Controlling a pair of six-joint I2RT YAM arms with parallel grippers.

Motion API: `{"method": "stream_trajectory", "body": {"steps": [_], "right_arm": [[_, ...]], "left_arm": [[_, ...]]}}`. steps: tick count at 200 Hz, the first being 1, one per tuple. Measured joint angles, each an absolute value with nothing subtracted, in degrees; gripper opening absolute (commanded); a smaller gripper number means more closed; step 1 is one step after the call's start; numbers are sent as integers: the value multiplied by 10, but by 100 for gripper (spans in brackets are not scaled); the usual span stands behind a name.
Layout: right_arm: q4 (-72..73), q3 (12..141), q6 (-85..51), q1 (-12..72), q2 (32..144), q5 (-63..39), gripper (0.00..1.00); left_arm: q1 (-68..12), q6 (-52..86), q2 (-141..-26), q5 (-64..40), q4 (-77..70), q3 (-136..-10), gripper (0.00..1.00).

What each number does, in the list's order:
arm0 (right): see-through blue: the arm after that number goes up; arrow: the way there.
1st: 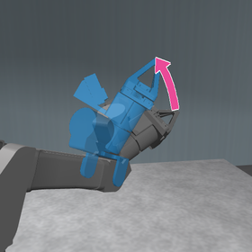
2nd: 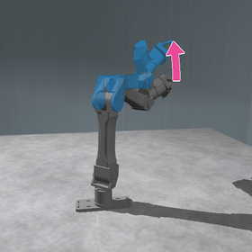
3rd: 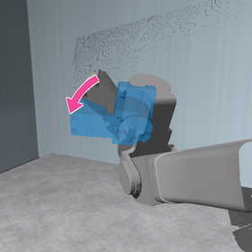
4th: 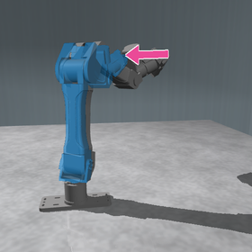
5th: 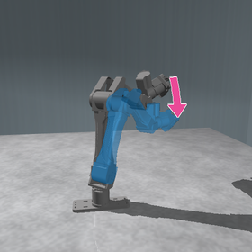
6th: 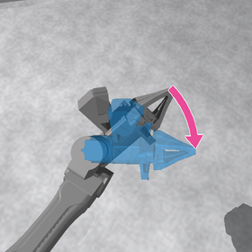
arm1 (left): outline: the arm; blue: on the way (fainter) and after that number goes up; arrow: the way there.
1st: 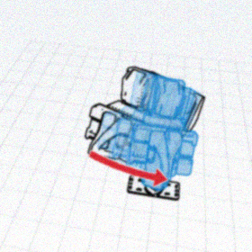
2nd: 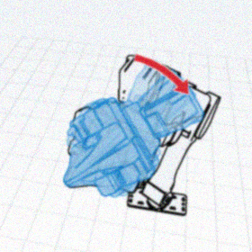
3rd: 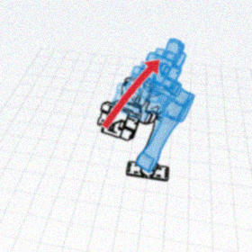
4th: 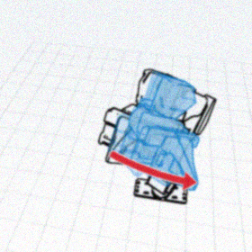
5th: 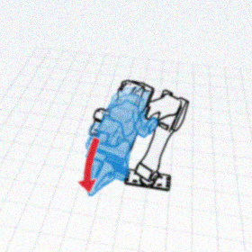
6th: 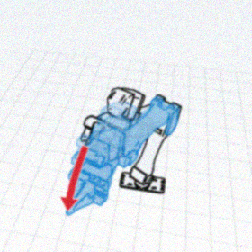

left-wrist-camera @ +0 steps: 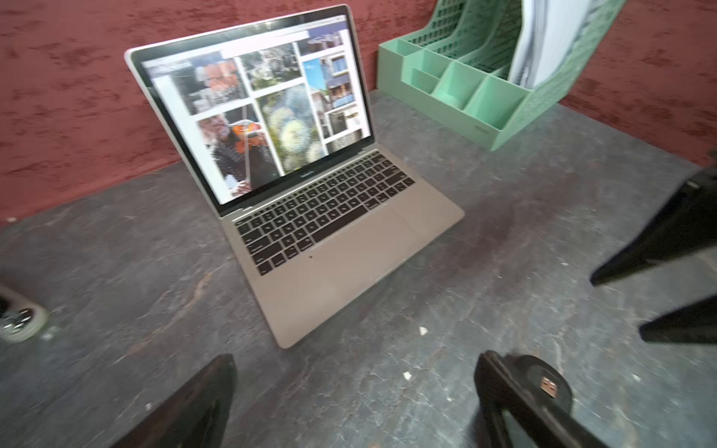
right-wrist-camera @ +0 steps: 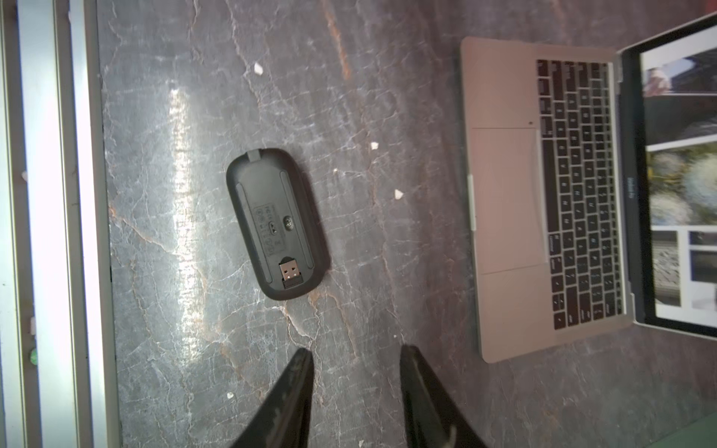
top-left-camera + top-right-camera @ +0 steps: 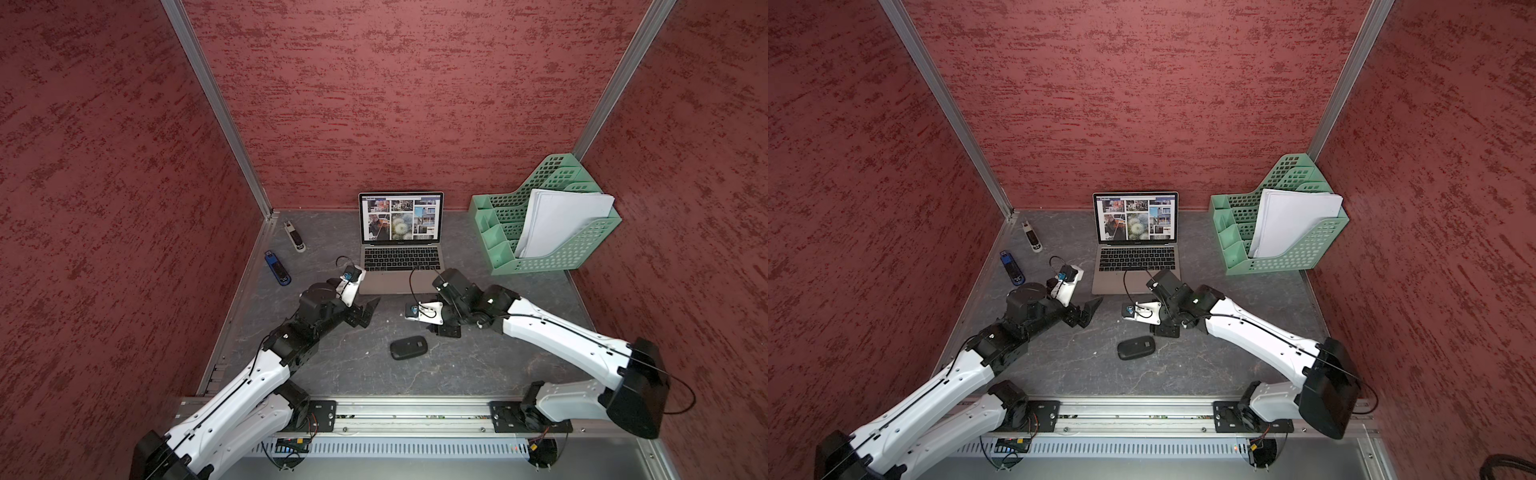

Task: Remove the wireless mouse receiver from the laptop
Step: Insert the USB plug into the mouse.

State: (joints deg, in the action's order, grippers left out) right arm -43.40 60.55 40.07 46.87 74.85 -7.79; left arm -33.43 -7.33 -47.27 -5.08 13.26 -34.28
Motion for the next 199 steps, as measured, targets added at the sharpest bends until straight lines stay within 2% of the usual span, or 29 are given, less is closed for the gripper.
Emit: {"method": "stream_trajectory", "body": {"steps": [10,27,74,94,125,159,199], "right_arm": [[-429,602,382,453,734,-90,39],[-422,588,354,426,708,-119,40],[-415,573,315,395,679,-170,41],[-414,573,309,394,683,-180,42],[-402,568,304,389,685,-193,42],[-392,562,304,383,696,-209,42],[-387,554,304,379,704,-219,42]], "left_arm": [[-354,-85,-491,-72,152,-357,74],[-395,-134,-518,-91,194,-376,65],[-429,-232,-567,-133,209,-378,67],[-469,-190,-599,-134,115,-340,70],[-556,-132,-663,-86,-124,-202,70],[-553,-100,-772,-40,-325,-98,69],[-540,-95,-808,-44,-452,-88,70]]}}
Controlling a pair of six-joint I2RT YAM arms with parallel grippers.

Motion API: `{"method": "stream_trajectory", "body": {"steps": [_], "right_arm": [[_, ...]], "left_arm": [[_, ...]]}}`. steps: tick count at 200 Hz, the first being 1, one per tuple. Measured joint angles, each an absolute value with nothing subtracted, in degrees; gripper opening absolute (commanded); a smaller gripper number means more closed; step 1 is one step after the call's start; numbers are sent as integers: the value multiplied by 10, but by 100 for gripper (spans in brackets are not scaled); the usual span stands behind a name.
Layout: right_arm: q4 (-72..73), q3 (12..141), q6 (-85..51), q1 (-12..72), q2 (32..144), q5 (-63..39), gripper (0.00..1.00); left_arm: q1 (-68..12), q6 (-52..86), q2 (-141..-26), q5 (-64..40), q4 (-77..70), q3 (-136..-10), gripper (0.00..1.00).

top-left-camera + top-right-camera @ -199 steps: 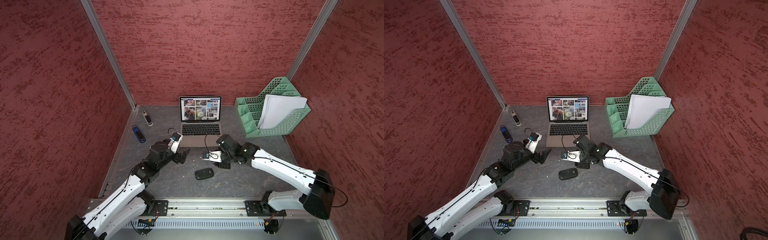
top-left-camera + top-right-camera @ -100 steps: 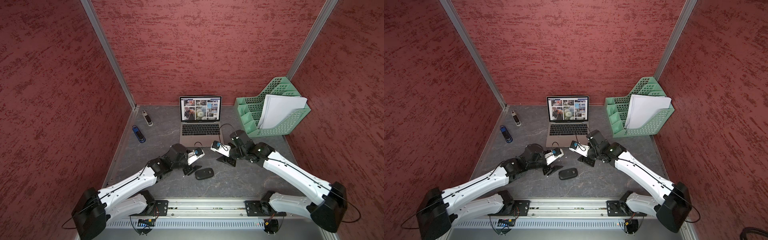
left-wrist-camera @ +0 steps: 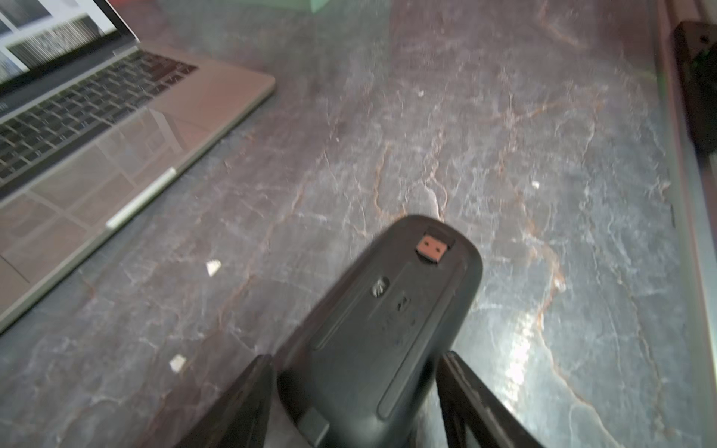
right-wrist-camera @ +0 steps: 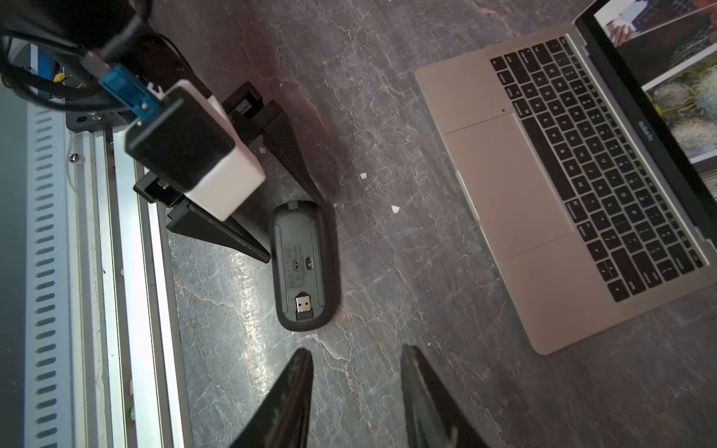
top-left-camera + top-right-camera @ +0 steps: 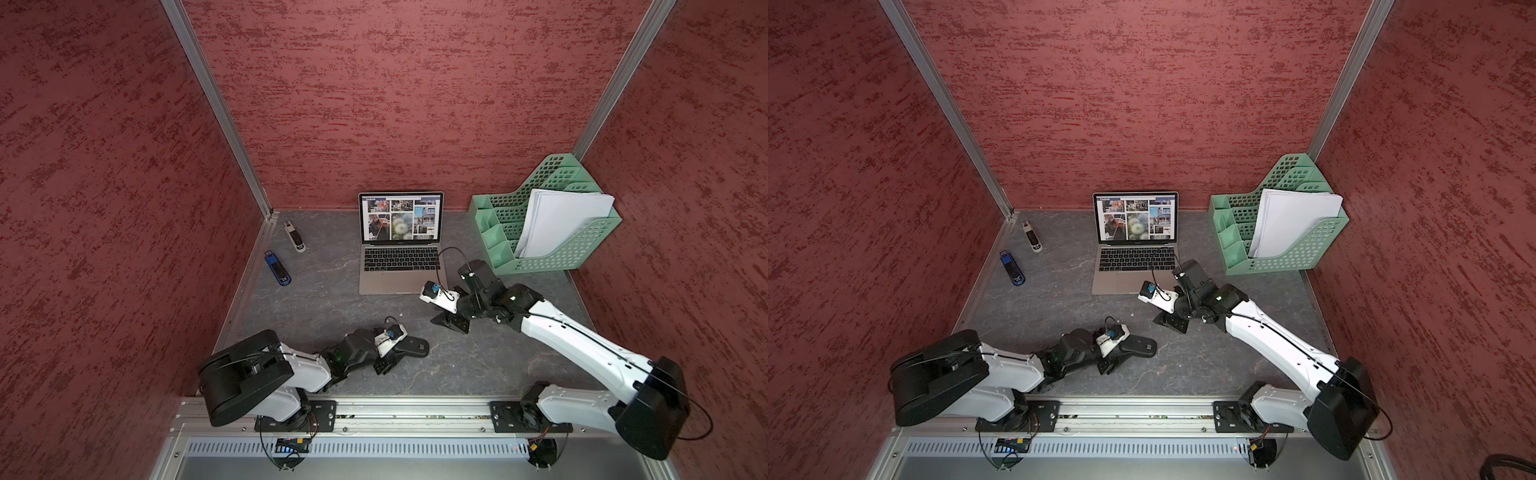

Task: Remove the wireless mouse receiver from the laptop
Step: Insert the USB plug into the mouse.

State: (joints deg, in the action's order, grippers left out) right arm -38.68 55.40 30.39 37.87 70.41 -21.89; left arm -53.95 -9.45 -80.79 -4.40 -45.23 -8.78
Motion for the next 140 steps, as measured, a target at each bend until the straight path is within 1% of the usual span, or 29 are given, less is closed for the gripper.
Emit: {"method": "stream_trajectory", "body": {"steps": [36,63,89,117,140], "right_arm": [[-387,554,304,376,715,-221,42],[-387,554,304,376,721,-224,42],[-388,554,305,376,722,-225,42],[-389,554,308,376,722,-225,42],[-389,554,309,375,722,-225,42]], "left_arm": [[-518,-98,-802,-102,-464,-100,71],[-502,-102,-780,-155,-432,-112,71],[-500,-105,-748,-185,-384,-126,72],[-512,-111,-676,-188,-309,-140,72],[-557,-111,-596,-146,-232,-146,77]]}}
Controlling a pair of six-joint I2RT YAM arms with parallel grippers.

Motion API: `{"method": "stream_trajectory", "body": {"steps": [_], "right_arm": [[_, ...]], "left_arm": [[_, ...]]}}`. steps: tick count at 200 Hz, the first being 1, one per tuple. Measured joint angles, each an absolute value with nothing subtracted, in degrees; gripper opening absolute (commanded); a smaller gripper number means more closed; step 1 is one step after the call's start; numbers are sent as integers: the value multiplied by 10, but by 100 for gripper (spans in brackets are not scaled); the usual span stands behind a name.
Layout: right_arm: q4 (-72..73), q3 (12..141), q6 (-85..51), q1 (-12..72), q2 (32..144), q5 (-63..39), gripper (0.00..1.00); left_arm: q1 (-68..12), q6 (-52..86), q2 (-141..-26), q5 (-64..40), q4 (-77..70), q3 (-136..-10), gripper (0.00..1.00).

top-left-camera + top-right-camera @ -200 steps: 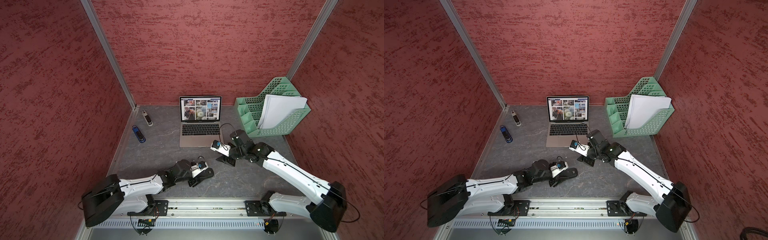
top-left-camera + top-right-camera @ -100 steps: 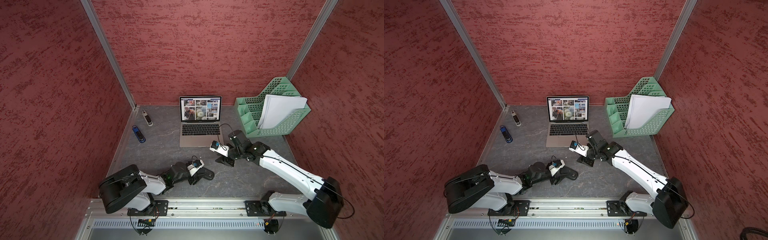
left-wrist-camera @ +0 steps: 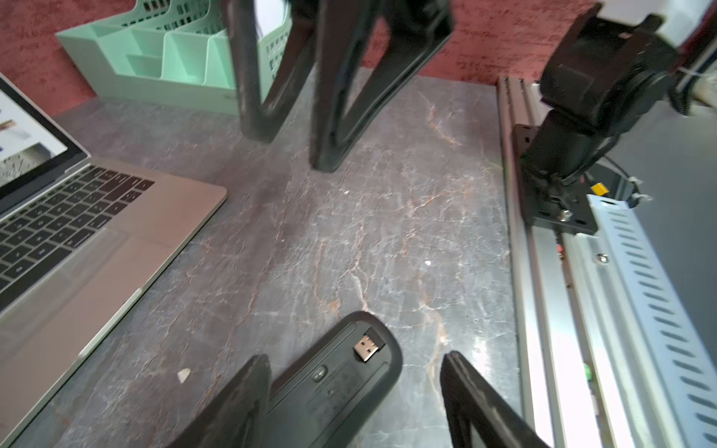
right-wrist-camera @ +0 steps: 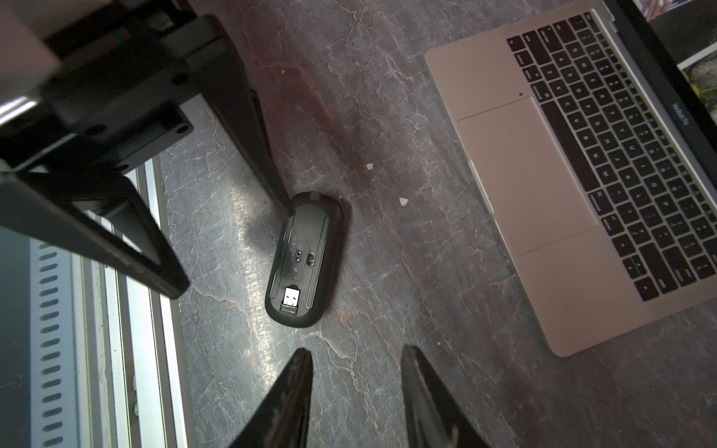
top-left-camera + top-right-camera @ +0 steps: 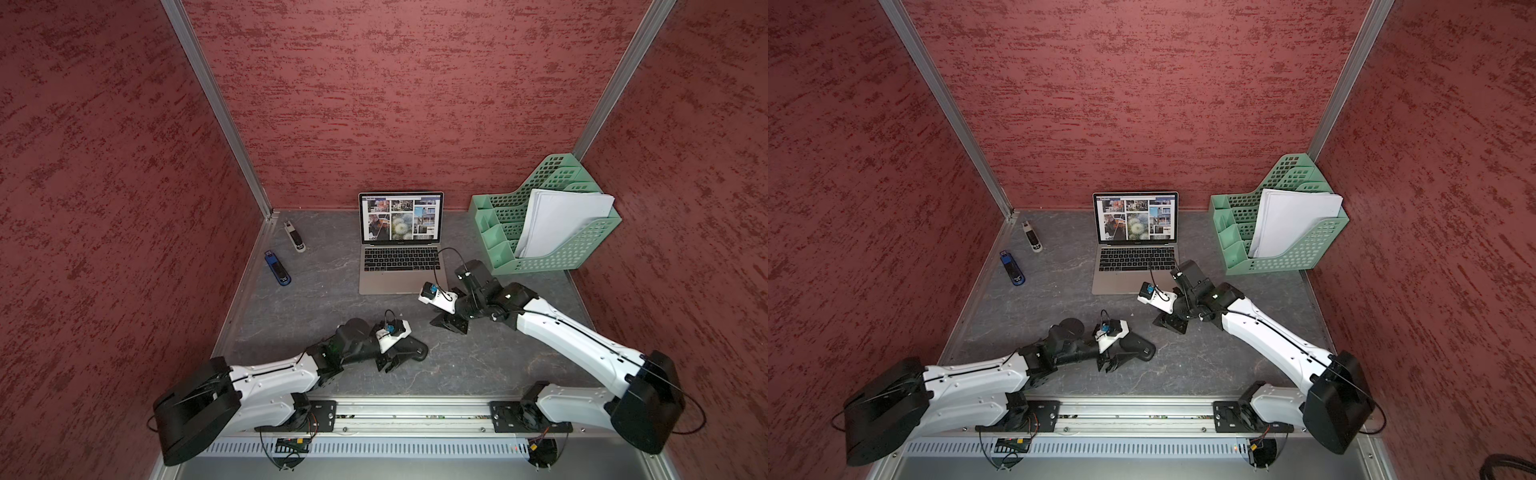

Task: Remove the wireless mouse receiver from the laptop
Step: Insert the USB plug into the mouse.

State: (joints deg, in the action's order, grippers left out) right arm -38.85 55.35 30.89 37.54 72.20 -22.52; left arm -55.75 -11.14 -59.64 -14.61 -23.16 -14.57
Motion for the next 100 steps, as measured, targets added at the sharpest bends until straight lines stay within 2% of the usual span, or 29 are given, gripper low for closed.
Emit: {"method": "stream_trajectory", "body": {"steps": [25,42,63,100], "right_arm": [[-387,553,309,371,719,-225,42],[-384,548,306,369,716,-226,42],[-381,542,303,368,715,-229,42],[-375,531,302,368,707,-229,42]], "left_arm": [[-638,-109,-513,-67,-171,-142,79],[-662,-110,-493,-21,-169,-127,80],[-640,-115,-525,3,-179,-109,80],[-578,-134,-656,-10,-236,-108,80]]}}
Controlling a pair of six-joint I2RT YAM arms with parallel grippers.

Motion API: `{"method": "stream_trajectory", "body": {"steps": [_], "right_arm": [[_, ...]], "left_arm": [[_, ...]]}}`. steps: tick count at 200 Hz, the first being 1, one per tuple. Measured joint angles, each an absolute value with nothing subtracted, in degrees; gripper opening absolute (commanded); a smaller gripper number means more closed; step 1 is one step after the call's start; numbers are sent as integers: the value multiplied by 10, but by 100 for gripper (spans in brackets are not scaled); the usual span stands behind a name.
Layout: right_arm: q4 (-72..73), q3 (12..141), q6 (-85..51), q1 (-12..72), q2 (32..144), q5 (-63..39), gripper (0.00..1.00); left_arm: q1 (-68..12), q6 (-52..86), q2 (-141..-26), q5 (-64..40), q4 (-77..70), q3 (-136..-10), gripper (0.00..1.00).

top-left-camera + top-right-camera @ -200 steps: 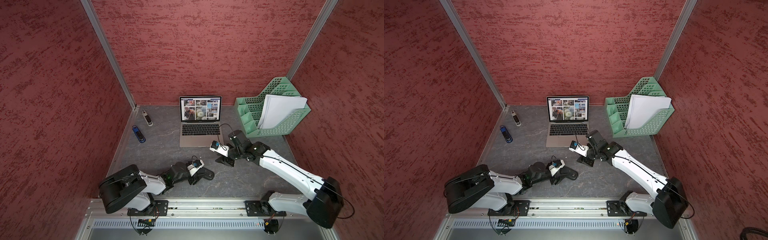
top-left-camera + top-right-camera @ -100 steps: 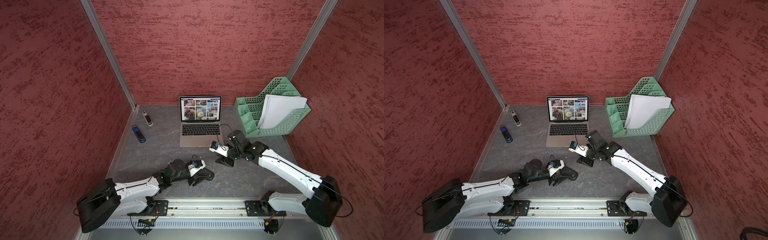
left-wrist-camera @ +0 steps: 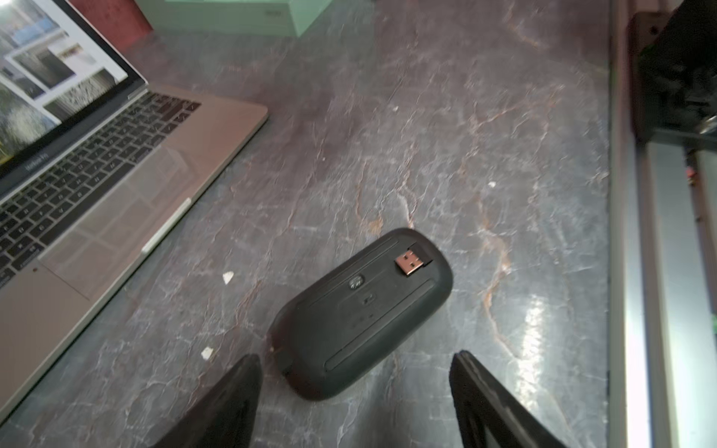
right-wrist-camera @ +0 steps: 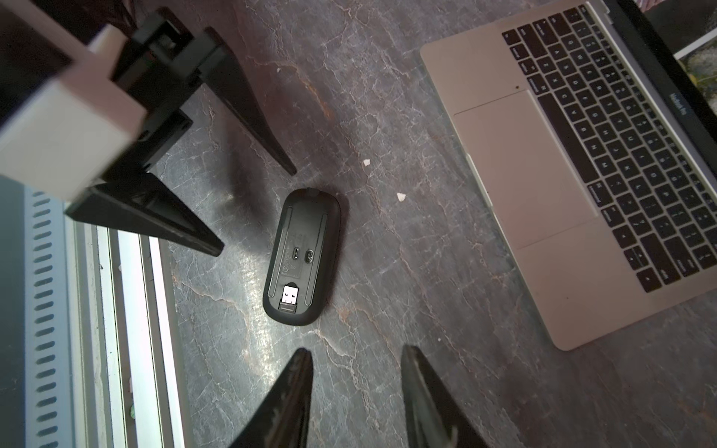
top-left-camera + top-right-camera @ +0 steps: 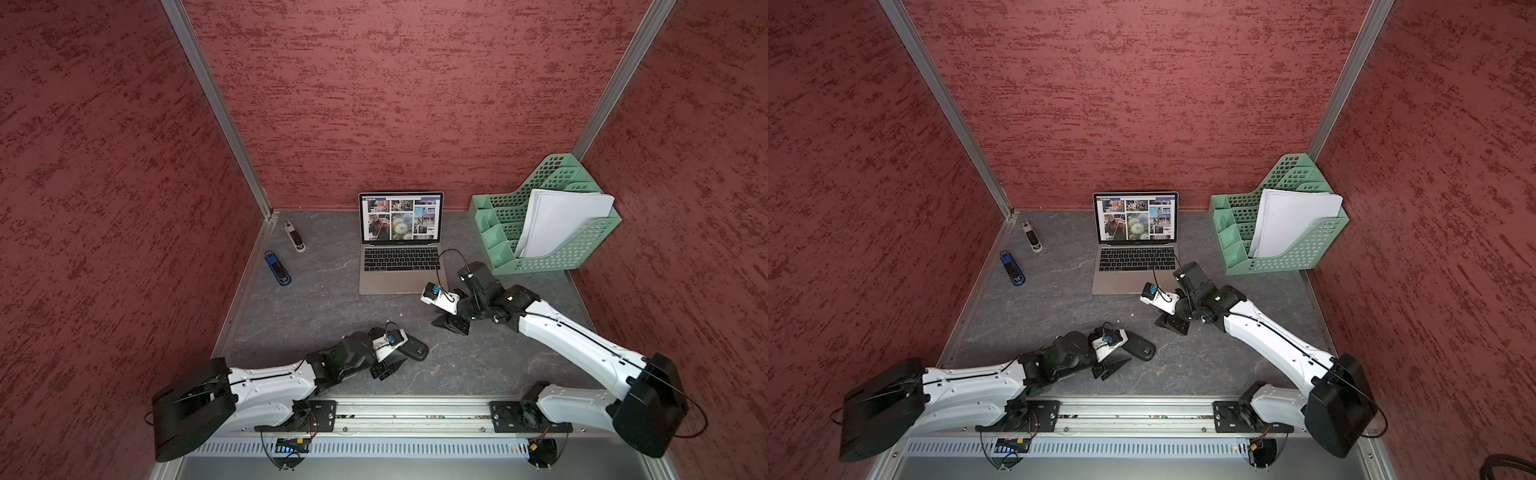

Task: Remove the wireless mouse receiver from the laptop
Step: Insert the USB plug into the mouse.

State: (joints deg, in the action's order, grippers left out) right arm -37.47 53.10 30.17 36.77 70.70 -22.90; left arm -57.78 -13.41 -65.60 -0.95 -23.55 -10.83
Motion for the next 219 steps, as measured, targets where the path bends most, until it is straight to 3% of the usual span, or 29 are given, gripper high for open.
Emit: {"method": "stream_trajectory", "body": {"steps": [36,116,219], "right_arm": [[-373,526,302,364,694,-229,42],[-370,523,302,357,692,-229,42],[-370,523,302,352,692,-229,42]], "left_arm": [[-536,-160,-740,-63,-270,-121,80],[-468,-197,-792,-185,-274,-176,79],[-439,-259,-841,-318,-145,-254,79]]}}
